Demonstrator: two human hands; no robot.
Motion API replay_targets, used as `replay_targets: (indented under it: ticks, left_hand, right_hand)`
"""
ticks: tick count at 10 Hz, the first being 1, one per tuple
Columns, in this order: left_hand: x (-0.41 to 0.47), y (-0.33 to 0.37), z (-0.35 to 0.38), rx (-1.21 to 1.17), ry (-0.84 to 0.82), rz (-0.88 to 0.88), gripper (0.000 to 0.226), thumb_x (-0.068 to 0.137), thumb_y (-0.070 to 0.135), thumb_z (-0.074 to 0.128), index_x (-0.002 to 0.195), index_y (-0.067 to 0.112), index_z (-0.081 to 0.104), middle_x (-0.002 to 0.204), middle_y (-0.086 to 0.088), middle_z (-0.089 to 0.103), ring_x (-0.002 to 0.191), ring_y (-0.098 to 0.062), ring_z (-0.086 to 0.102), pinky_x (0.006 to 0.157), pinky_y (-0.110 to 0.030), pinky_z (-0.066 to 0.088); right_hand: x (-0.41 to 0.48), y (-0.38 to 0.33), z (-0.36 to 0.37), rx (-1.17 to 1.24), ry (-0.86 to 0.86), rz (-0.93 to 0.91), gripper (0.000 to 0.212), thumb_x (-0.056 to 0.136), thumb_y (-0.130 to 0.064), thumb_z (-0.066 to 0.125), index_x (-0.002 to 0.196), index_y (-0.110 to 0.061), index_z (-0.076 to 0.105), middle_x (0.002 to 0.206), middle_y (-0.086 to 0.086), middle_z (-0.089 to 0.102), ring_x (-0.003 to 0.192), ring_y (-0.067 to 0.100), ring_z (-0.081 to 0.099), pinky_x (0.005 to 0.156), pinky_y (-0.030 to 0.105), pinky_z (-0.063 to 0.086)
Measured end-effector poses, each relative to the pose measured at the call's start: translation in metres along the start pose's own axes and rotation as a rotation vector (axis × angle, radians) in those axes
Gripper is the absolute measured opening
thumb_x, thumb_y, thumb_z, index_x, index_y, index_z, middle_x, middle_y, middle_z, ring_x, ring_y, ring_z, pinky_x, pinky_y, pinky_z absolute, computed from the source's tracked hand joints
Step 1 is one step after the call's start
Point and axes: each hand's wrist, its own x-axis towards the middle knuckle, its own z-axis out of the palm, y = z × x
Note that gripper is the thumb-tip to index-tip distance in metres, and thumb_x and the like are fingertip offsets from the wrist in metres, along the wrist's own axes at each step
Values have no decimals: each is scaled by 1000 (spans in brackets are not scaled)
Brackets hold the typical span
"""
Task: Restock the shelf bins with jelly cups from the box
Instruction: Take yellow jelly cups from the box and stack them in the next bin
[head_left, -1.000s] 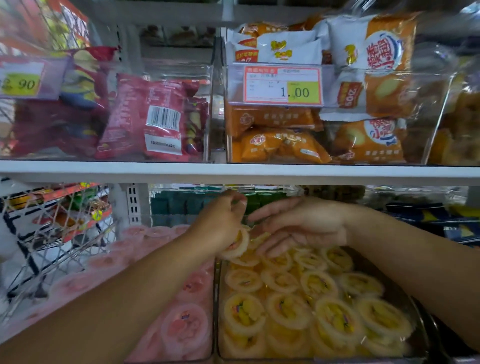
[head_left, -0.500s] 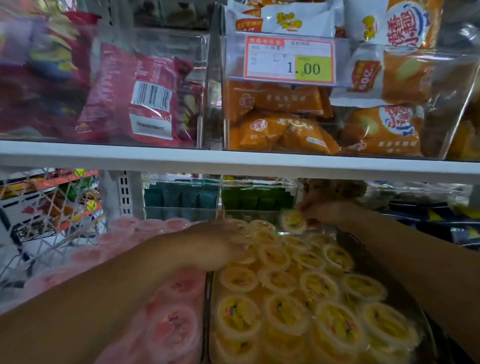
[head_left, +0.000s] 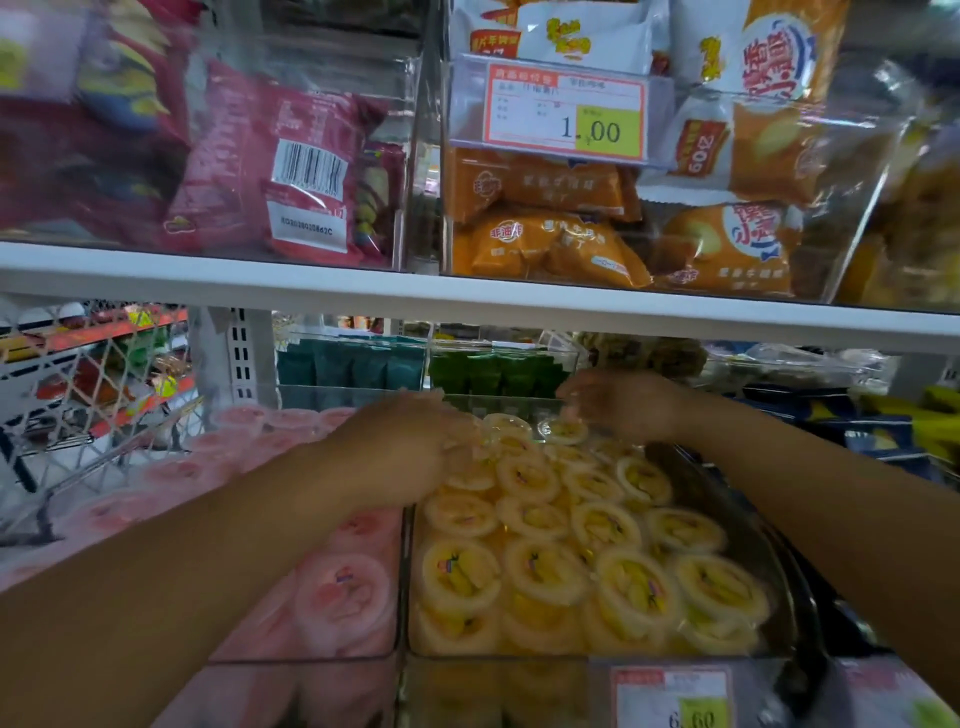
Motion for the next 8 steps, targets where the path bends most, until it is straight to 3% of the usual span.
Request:
replay_targets:
  ticks: [1,2,3,4,5,6,7,8]
  left_hand:
    - [-33,18,-12,-193,211,37,40,96,45,45,117,18,67,121,2,62,114,-11,50,99,-31,41]
    - [-90,45,-22,-286,347,91,51,85,63,33,119,39,63,114,29,54,108,6,44,89,-16,38]
    - [-162,72,-9,-538,257,95,38,83,66,38,106,51,65,99,30,62,95,5,55,75,-15,47]
    - [-221,94,45,-669,-198,9,30,88,68,42,110,57,60,97,28,64,90,6,60,75,-16,49]
    - [-269,110,150,-637,-667,-10,31,99,49,42,125,45,58,100,29,62,87,12,57,75,-13,46]
    - [-320,127,269,-606,-917,-170,34,102,32,41,132,26,55,132,4,58,116,-15,56,97,-28,44]
    - [-361,131,355,-655,-924,-420,33,99,27,48,129,19,58,133,-5,58,120,-23,54,101,-32,43]
    - [-388,131,397,-740,-915,-511,36,100,26,51,135,20,55,136,-3,56,124,-21,53,106,-31,41]
  right_hand:
    - [-57,-26,-12,199,90,-66,23,97,-26,56,119,-29,62,115,-8,63,106,9,60,82,18,49]
    - [-131,-54,-6,385,275,-168,16,95,-25,57,105,-31,68,96,-10,69,83,6,62,68,16,49]
    - [-209,-65,19,834,49,-206,14,88,-24,60,92,-23,73,81,4,70,57,19,51,49,22,43]
    - [-259,-54,79,901,-618,-187,19,88,-32,61,101,-24,71,88,7,72,59,12,57,51,22,45]
    - [-288,-28,192,721,-998,16,18,99,-17,50,111,-19,63,93,-1,70,66,5,62,56,18,49]
    - [-323,1,317,691,-1124,279,20,102,-7,41,109,-14,58,94,0,62,69,3,60,60,17,49]
    - [-356,26,409,592,-1127,372,18,100,-7,44,106,-5,61,80,2,58,59,7,57,52,16,46]
    - [-381,53,514,762,-871,605,12,67,-20,86,70,-19,75,65,-2,65,49,9,58,42,15,43]
